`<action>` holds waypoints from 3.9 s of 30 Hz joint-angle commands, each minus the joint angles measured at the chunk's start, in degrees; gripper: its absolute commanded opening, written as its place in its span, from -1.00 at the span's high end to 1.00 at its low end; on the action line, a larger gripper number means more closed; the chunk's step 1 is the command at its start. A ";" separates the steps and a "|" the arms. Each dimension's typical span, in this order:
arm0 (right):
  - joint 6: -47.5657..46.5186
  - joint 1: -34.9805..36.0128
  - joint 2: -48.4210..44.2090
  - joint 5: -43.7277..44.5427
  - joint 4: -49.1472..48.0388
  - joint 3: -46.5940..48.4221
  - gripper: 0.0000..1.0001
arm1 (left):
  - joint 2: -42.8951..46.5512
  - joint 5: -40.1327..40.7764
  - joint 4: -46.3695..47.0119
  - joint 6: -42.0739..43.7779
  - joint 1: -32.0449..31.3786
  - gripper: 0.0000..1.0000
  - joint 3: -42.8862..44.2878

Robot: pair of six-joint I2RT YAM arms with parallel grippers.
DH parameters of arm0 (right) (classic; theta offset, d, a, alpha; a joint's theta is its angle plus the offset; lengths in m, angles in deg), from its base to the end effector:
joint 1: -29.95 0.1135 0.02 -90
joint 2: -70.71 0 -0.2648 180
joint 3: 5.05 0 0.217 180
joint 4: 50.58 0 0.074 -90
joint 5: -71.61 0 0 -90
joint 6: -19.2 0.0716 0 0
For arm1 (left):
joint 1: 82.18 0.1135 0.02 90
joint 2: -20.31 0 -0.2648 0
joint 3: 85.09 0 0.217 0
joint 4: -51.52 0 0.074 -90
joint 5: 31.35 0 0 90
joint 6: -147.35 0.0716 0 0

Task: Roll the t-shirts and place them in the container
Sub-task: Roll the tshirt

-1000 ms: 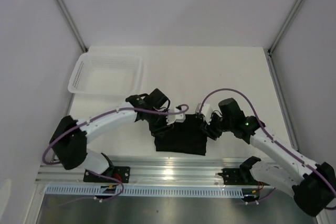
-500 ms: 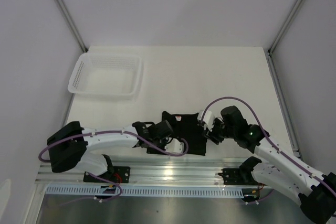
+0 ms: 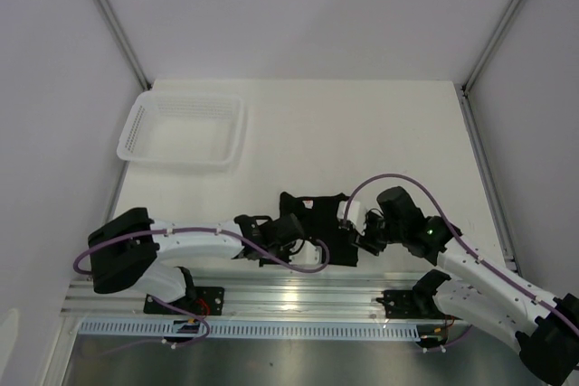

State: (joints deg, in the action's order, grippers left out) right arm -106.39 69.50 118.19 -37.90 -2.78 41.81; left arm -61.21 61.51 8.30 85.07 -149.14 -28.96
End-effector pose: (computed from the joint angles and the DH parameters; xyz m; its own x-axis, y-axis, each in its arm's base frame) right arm 0.1019 0.1152 0.2005 -0.0203 -0.7282 -0.6851 -0.9627 0.1991 -0.1831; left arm 0.0933 -0.2103 0.1469 0.1016 0.9481 -0.3012 0.9768 -0.0377 0.2108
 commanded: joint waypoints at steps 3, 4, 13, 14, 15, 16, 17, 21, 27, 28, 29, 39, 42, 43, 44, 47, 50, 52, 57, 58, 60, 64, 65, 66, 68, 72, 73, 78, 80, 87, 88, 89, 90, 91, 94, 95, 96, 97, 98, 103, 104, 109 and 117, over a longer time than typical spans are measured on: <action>-4.82 0.26 -0.90 -4.12 2.87 0.04 -0.03 | 2.24 -5.73 -5.79 -4.78 4.28 0.99 4.55; -5.18 0.26 -0.90 -5.01 3.49 -0.04 -0.04 | 2.50 -8.97 -6.67 -4.96 6.38 0.99 5.36; -7.82 6.14 3.40 -3.45 0.00 -1.01 -0.10 | 1.80 -18.49 -10.19 -5.40 12.02 0.99 9.93; -7.91 7.20 4.01 -2.91 -0.80 -1.10 -0.11 | 1.62 -20.50 -10.63 -5.66 12.72 0.99 10.63; -7.74 7.38 4.72 -2.64 -1.51 -1.01 -0.11 | 1.54 -21.39 -11.33 -6.54 13.34 0.99 11.42; -7.74 7.56 5.59 -2.47 -1.95 -1.01 -0.11 | 1.10 -22.09 -11.69 -6.72 14.74 0.99 11.78; -8.00 7.65 5.86 -2.38 -1.87 -0.66 -0.11 | 0.92 -22.54 -11.86 -6.89 15.45 0.99 12.22; -9.05 8.70 5.78 -1.68 -0.20 -0.31 -0.18 | 0.22 -23.68 -11.95 -7.07 16.69 0.99 13.19; -9.05 11.34 9.99 2.72 -4.32 -2.60 -0.17 | -0.66 -24.74 -12.13 -7.42 16.86 0.99 13.89; -9.14 11.43 10.78 2.72 -4.50 -2.59 -0.17 | -0.75 -24.74 -12.22 -7.34 16.95 0.99 14.06; -9.32 11.51 12.01 2.81 -4.59 -2.59 -0.17 | -0.84 -24.91 -12.30 -7.33 17.12 0.99 14.15; -9.76 11.87 13.07 4.74 -5.29 -3.39 0.69 | -2.16 -25.62 -13.27 -6.98 18.79 0.99 14.86; -9.58 11.87 12.90 3.51 -4.16 -2.77 0.92 | -2.24 -26.40 -13.88 -7.51 18.88 0.99 14.68; -9.58 11.78 12.81 2.47 -3.45 -2.34 0.96 | -2.16 -26.67 -14.15 -7.60 18.88 0.99 14.68; -9.76 11.52 12.72 1.59 -2.58 -1.11 1.00 | -2.16 -27.37 -14.41 -7.86 18.88 0.99 14.68; -11.33 8.20 12.98 -5.50 3.48 3.18 1.00 | -1.46 -28.42 -16.08 -8.21 18.88 0.99 14.59; -13.96 4.32 13.16 -13.07 10.60 6.71 1.00 | -0.14 -30.71 -18.45 -8.04 18.88 0.99 14.33; -14.94 3.52 13.25 -15.11 14.65 9.35 1.00 | 0.56 -32.64 -19.77 -8.04 18.88 0.99 13.72; -15.73 3.25 13.69 -19.94 19.22 11.29 1.00 | 2.24 -35.54 -21.97 -6.29 18.88 0.99 13.27; -15.65 3.25 13.77 -21.00 19.93 11.99 1.00 | 2.33 -37.03 -22.76 -5.41 18.88 0.99 13.71; -14.77 3.25 14.56 -23.54 22.03 13.57 1.00 | 3.02 -38.53 -25.30 -4.26 18.97 0.99 14.24; -13.36 2.82 15.88 -24.70 21.70 14.64 1.00 | 3.29 -40.38 -27.25 -0.84 19.93 0.99 13.89; -13.19 2.55 16.15 -24.70 20.56 14.28 1.00 | 3.03 -40.99 -27.33 -0.40 21.24 0.99 13.89; -13.19 1.94 16.67 -24.61 19.85 13.85 1.00 | 2.16 -41.52 -27.42 0.04 22.13 0.99 13.98; -11.96 -0.25 17.20 -24.87 17.66 13.84 1.00 | 0.93 -42.48 -27.42 0.49 24.93 0.99 14.24; -8.89 -4.04 20.27 -27.34 12.82 14.98 1.00 | -3.29 -42.67 -28.04 1.89 27.93 0.97 16.17; -8.27 -4.13 22.63 -27.25 11.77 15.33 1.00 | -4.78 -42.67 -28.21 2.24 28.37 0.97 16.44; -6.42 -5.53 29.15 -25.41 8.51 18.14 1.00 | -7.60 -41.45 -27.60 2.95 31.71 0.93 16.97; -6.51 -6.50 29.94 -24.35 7.46 18.41 1.00 | -9.18 -40.47 -26.63 2.25 33.29 0.92 17.40; -4.75 -8.79 33.63 -22.34 4.64 18.85 1.00 | -14.90 -38.01 -26.46 0.58 34.35 0.90 19.95; -4.14 -8.88 34.16 -21.46 3.77 19.02 1.00 | -15.07 -38.01 -26.37 0.49 34.44 0.89 20.22; -3.96 -9.14 35.21 -20.93 3.41 19.29 1.00 | -15.42 -37.83 -26.02 0.40 34.44 0.89 20.31; -3.70 -9.49 35.83 -19.53 2.89 19.55 1.00 | -15.60 -37.75 -25.93 0.05 34.53 0.89 20.22; -3.52 -9.58 36.53 -18.91 2.71 20.25 1.00 | -15.78 -37.48 -25.75 -0.04 34.70 0.89 20.04; -2.99 -9.67 38.38 -16.80 1.92 21.13 0.98 | -16.57 -36.00 -25.05 -0.83 35.14 0.85 19.78; -2.21 -9.75 38.56 -15.66 1.13 20.87 0.92 | -16.66 -35.73 -24.70 -1.35 35.23 0.85 19.69; -1.42 -9.93 38.73 -13.65 -0.36 20.61 0.83 | -17.09 -35.29 -24.44 -1.79 35.40 0.84 19.43; -1.41 -10.10 38.74 -12.67 -0.63 20.35 0.69 | -17.45 -35.02 -24.09 -2.32 35.41 0.84 19.60; -0.89 -10.02 38.74 -11.36 -1.42 19.91 0.53 | -17.71 -34.93 -23.91 -2.76 35.49 0.82 19.60; 3.51 -10.89 38.39 -5.11 -5.21 20.78 0.07 | -19.29 -35.02 -22.33 -5.93 35.85 0.76 19.78; 3.77 -11.07 38.12 -4.84 -5.12 21.22 0.06 | -19.21 -35.19 -22.15 -6.02 35.93 0.75 19.69; 4.48 -11.60 33.48 -5.54 -4.07 22.01 0.06 | -18.68 -35.11 -22.32 -6.98 36.72 0.41 20.39; 14.21 -11.08 24.77 -2.92 -3.97 20.96 0.12 | -14.12 -35.63 -26.45 -7.69 40.06 0.18 24.78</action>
State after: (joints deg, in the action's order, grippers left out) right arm -98.74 57.96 146.91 -42.99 -5.31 61.39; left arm -79.59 26.80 -16.13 78.12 -110.58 -7.56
